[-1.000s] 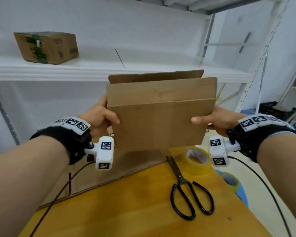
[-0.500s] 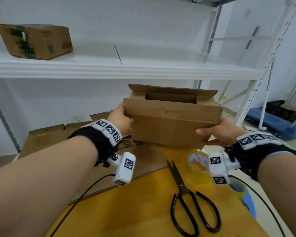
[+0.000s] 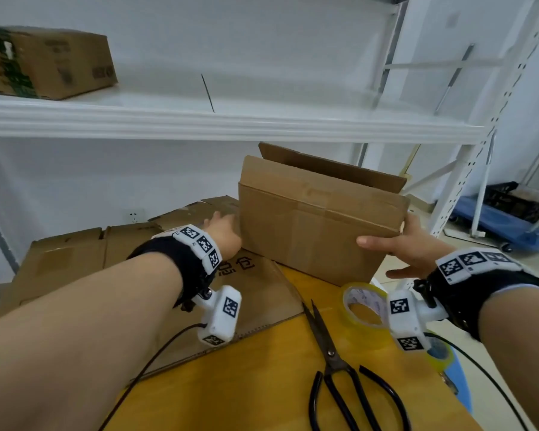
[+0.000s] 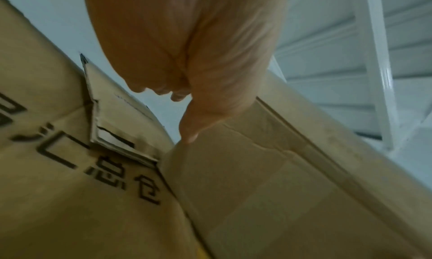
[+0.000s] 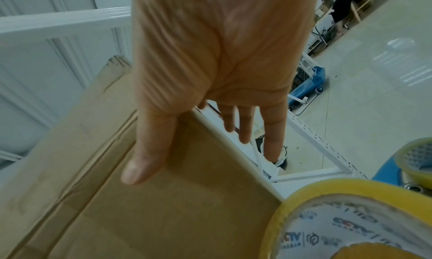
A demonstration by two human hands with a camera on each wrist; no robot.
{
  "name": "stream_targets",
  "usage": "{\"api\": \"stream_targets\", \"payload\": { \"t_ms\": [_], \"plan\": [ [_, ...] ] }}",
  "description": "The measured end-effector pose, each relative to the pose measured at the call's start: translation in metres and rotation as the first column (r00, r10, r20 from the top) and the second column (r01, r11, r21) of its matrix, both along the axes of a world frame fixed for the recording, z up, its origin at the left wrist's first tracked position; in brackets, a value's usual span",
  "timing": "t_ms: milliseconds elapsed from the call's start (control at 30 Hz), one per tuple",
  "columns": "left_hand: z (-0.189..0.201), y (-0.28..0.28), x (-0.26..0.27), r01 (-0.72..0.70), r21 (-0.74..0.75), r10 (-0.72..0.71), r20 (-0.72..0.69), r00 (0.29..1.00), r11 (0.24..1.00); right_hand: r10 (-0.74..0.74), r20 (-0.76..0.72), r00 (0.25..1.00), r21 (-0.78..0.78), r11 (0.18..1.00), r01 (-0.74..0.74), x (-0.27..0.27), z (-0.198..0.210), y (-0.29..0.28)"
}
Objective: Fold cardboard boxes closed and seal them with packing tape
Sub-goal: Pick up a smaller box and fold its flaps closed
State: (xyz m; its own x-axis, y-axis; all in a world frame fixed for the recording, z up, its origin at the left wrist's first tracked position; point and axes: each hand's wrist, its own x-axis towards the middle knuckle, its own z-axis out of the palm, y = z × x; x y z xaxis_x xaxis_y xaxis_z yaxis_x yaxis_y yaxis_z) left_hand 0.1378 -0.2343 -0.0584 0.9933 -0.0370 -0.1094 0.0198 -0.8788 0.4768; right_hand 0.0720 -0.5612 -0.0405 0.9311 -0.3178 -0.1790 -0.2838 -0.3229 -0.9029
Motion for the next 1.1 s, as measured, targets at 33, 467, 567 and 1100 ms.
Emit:
{"api": "stream_targets", "payload": {
  "t_ms": [33,467,567,1100],
  "plan": [
    [-0.006,0.004,0.002,0.014,0.126,-0.015,0.002,1.000,0.992,0.004,0.054,0.999,0.005,1.000,-0.005,0.000,0.001,0.002],
    [-0.041,0.037,-0.014,0.204,0.425,-0.125,-0.207,0.970,0.882,0.016,0.322,0.947,0.079,0.996,-0.043,0.006,0.006,0.032],
    [-0.037,0.036,-0.019,0.263,0.488,-0.135,-0.282,0.950,0.832,0.032,0.293,0.955,0.018,0.999,-0.039,0.010,0.008,0.033],
    [-0.035,0.043,-0.031,0.352,0.523,-0.220,-0.298,0.929,0.777,-0.063,0.323,0.944,-0.092,0.991,0.097,0.018,0.004,0.041]
  ]
}}
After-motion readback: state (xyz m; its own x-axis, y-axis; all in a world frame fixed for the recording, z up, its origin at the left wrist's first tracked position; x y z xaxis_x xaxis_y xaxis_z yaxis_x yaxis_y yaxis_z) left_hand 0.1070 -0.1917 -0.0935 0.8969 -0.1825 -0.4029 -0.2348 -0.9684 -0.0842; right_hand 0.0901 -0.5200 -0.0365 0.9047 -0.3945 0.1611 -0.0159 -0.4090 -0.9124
